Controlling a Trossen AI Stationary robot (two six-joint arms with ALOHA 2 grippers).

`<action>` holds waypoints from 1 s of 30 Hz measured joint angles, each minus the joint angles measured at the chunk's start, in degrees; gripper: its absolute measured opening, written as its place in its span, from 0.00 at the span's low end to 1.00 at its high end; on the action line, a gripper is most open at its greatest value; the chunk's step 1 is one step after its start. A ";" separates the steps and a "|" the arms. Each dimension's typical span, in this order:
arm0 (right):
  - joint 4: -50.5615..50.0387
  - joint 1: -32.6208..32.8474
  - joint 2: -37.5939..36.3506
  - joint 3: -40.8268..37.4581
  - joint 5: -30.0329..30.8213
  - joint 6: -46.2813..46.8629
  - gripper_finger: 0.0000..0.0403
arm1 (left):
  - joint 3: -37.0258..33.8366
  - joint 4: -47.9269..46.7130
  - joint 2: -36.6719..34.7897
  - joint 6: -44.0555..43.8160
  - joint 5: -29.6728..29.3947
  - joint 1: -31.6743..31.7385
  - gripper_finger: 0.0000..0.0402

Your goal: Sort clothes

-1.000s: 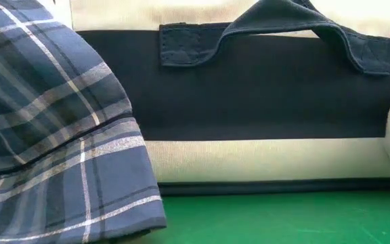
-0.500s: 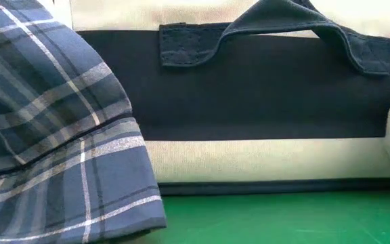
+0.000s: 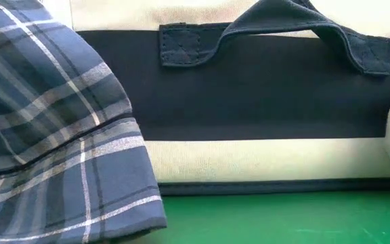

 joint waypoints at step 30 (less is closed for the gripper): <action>-22.28 0.00 20.34 25.95 0.00 -7.38 0.03 | 0.00 -5.21 0.02 -1.30 -19.48 -0.02 0.00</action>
